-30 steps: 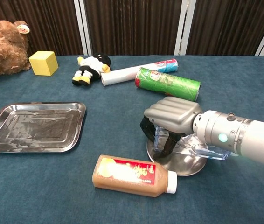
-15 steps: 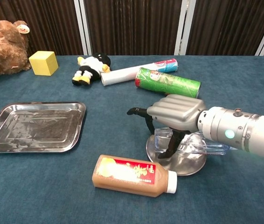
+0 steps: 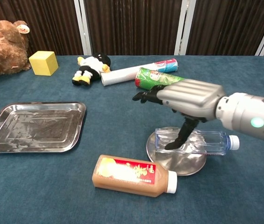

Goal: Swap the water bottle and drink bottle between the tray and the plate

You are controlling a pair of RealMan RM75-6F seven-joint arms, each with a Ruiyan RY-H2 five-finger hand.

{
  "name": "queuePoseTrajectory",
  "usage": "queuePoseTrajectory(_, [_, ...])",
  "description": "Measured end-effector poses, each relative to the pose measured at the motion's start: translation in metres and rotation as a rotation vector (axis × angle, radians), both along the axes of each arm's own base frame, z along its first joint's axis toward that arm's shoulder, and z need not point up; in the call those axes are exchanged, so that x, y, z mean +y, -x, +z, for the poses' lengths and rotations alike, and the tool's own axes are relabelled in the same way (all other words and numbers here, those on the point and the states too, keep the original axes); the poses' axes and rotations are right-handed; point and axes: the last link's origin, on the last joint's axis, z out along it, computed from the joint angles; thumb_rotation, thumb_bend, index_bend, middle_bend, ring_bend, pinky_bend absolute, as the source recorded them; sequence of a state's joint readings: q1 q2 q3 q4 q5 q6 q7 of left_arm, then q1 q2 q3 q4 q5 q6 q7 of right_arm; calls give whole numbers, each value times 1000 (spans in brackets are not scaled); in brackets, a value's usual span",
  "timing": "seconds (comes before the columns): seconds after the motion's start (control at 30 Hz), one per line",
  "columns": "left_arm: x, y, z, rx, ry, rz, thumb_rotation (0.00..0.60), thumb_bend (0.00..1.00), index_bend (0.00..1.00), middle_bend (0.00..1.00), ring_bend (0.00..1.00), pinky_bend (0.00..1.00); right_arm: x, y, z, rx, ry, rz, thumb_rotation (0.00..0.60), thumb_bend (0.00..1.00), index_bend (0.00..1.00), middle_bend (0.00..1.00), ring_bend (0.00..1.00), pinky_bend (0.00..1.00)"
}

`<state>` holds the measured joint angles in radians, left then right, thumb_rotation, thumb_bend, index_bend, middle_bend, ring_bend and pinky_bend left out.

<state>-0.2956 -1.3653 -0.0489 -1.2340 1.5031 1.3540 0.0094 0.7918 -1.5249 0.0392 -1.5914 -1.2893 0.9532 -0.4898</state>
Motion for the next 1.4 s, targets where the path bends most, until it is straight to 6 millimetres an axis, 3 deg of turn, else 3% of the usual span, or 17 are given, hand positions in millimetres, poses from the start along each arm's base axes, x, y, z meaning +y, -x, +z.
queuePoseTrajectory(0.1, [-6,-9,-5,-20,35,-49,600,426,0,43,1,81,11,18,26,-28,66,-28,600,206,0,45,1,283])
queuePoseTrajectory(0.33, [-20,-46,-27,-74,204,-209,600,426,0,0,0,81,62,94,97,-150,303,-171,600,203,0,2,0,185])
queuePoseTrajectory(0.43, [-26,-66,-40,-93,289,-274,600,421,0,0,0,80,89,129,118,-183,365,-242,600,202,0,0,0,169])
queuePoseTrajectory(0.57, [-35,-91,-58,-111,401,-335,600,384,0,0,0,79,103,157,132,-191,367,-295,600,202,0,0,0,168])
queuePoseTrajectory(0.73, [-42,-117,-81,-124,513,-384,600,365,0,0,0,79,106,171,146,-213,349,-334,600,202,0,0,0,168])
queuePoseTrajectory(0.97, [-53,-150,-120,-83,620,-445,600,357,0,0,0,75,109,173,158,-247,339,-347,600,202,0,0,0,169])
queuePoseTrajectory(1.4, [-42,-170,-169,-50,666,-414,600,353,0,0,0,72,110,174,156,-238,280,-370,600,201,0,0,0,169])
